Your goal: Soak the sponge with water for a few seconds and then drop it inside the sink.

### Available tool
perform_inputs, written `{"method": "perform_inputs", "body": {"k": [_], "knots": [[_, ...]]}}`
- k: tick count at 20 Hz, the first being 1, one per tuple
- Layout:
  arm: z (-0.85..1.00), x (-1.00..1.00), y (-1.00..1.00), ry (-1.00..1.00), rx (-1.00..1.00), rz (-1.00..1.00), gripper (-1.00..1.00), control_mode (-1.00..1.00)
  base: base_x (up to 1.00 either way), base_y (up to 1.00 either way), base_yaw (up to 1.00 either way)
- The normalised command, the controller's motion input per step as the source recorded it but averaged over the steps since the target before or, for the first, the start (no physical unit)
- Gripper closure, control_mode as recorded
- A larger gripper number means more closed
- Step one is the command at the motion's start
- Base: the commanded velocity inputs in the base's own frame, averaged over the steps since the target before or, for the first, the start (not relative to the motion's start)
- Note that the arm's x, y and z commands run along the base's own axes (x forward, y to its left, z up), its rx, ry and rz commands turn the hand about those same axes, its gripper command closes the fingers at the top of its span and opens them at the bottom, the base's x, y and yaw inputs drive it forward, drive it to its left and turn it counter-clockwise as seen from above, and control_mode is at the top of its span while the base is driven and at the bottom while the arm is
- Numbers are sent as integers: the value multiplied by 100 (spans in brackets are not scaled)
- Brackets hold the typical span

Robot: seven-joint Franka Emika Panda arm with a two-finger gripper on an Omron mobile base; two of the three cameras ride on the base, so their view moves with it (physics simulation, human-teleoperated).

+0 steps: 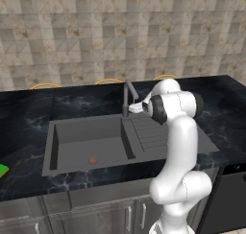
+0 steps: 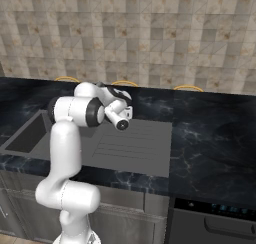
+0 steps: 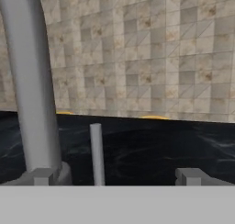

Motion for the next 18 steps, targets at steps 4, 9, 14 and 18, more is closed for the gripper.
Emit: {"method": "perform_inputs", "body": {"k": [4,9,14,18], "knots": [[-8,23,0,0,0,0,-100,-100,0,0,0],[-10,26,0,0,0,0,-100,-100,0,0,0],[-6,29,0,0,-1,0,-100,-100,0,0,0],[-4,30,0,0,0,0,-100,-100,0,0,0]]}}
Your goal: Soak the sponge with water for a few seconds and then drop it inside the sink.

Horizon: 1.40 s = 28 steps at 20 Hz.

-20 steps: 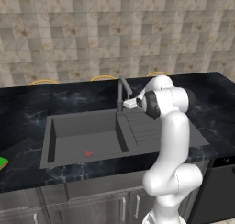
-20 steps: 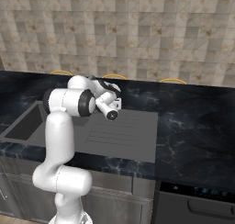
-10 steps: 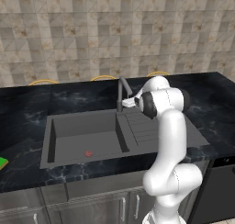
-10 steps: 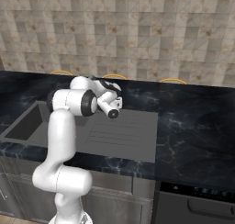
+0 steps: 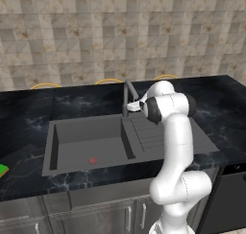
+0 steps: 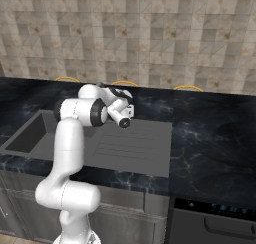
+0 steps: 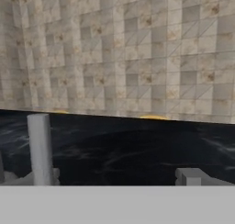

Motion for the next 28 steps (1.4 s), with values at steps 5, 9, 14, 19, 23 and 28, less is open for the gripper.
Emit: {"method": "perform_inputs", "body": {"k": [5,9,14,19,23,28], "knots": [[-4,30,0,0,0,0,-100,-100,0,0,0],[-2,29,0,0,-1,0,-100,-100,0,0,0],[0,27,0,0,-1,-2,-100,-100,0,0,0],[0,5,-2,4,0,-6,-100,-100,0,0,0],[0,8,-3,4,0,-5,-100,-100,0,0,0],[-1,6,-6,5,0,-6,-100,-100,0,0,0]]}}
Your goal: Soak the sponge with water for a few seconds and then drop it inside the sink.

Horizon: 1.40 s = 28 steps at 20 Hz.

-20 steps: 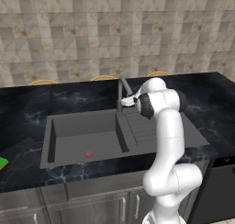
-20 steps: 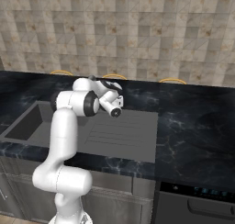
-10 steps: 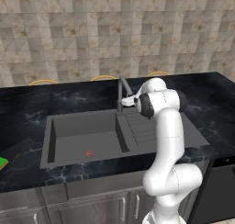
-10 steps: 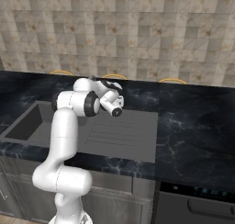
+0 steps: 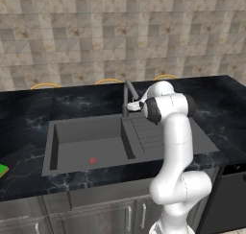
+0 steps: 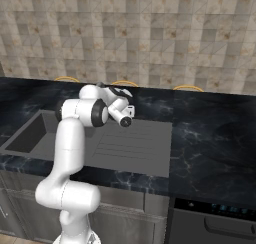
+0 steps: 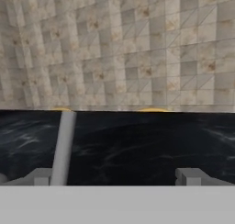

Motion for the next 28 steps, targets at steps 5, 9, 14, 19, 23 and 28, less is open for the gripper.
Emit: {"method": "perform_inputs", "body": {"k": [5,9,14,19,23,28], "knots": [[-1,12,-9,4,0,-6,-100,-100,0,0,0],[-1,23,-21,2,0,-5,-100,-100,0,0,0],[0,29,-23,1,0,-5,-100,-100,0,0,0],[0,37,-23,1,-1,-6,-100,-100,0,0,0],[-1,37,-28,0,-1,-7,-100,-100,0,0,0],[-9,34,-30,5,-2,-12,-100,-100,0,0,0]]}}
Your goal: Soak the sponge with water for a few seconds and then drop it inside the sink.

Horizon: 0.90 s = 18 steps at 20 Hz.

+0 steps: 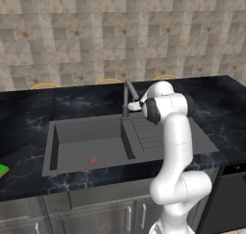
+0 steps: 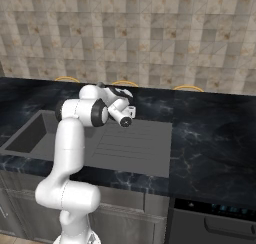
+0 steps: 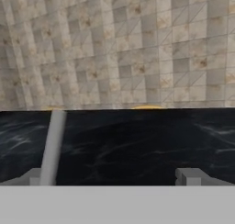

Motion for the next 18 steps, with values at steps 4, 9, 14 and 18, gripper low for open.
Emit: {"method": "perform_inputs", "body": {"k": [4,9,14,18], "knots": [[-12,30,-30,8,-2,-15,-100,-100,0,0,0],[-12,28,-35,9,-1,-14,-100,-100,0,0,0],[-13,29,-39,10,-1,-14,-100,-100,0,0,0],[-16,25,-40,10,0,-14,-100,-100,0,0,0]]}}
